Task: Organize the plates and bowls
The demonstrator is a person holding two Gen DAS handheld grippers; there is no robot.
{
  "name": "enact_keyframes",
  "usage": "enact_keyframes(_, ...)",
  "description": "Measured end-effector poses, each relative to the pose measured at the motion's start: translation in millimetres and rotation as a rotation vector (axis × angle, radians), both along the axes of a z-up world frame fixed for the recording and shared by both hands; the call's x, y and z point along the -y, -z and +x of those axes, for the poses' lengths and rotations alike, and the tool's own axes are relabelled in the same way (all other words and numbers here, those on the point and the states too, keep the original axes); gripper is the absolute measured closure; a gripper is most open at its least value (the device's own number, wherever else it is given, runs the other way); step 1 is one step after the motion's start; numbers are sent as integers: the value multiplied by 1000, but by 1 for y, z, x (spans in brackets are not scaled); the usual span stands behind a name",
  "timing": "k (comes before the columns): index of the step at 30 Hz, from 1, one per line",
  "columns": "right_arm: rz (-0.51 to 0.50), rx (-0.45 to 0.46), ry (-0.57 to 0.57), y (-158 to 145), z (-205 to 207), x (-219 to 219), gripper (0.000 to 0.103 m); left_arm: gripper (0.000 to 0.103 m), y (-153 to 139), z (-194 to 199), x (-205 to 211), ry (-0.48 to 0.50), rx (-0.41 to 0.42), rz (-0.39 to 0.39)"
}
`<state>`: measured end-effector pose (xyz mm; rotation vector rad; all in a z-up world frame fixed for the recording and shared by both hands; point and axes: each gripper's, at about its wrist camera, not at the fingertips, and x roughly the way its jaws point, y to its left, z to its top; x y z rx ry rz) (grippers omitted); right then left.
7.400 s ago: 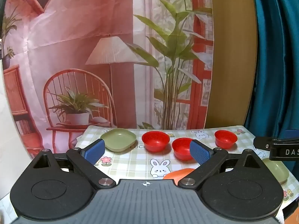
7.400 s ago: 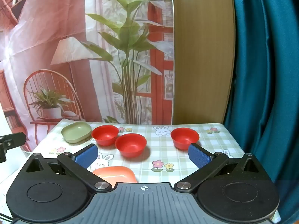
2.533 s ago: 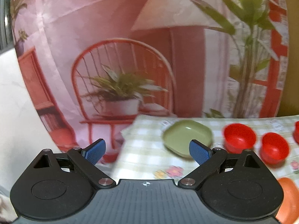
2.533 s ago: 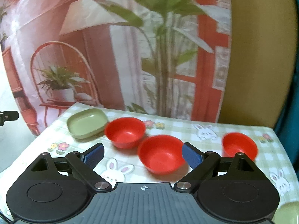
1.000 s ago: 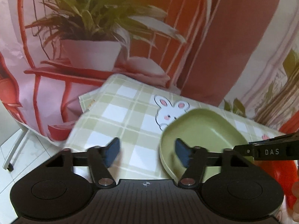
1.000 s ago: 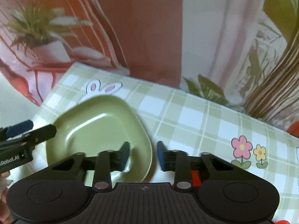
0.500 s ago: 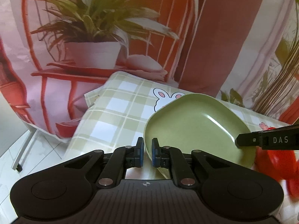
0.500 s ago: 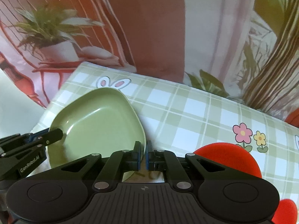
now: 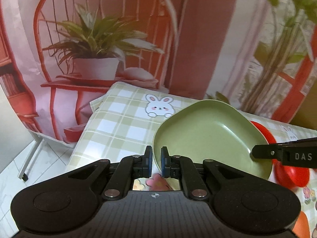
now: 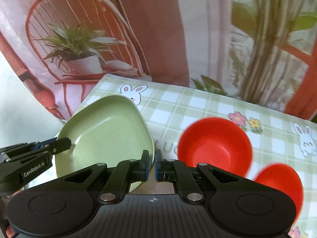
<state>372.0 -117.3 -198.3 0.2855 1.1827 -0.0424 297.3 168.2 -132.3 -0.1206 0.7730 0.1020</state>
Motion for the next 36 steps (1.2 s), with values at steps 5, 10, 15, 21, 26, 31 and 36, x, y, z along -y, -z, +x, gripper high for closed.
enact_keyframes(5,-8,51,17,-26,-41,6,97,93,-12,-17,22,51,8,5)
enact_keyframes(10,0,79,64,-44,-78,18,96,93,-20,-31,45,85,23,11)
enact_keyframes(15,5,106,92,-57,-110,29,95,93,-21,-40,64,107,20,13)
enact_keyframes(21,12,127,120,-67,-143,43,94,93,-24,-51,84,137,24,10)
enact_keyframes(26,29,143,152,-69,-170,52,94,93,-24,-56,98,169,18,19)
enact_keyframes(31,40,157,177,-73,-196,60,93,93,-22,-61,115,194,11,23)
enact_keyframes(36,49,160,207,-74,-221,68,92,93,-19,-66,131,218,1,24)
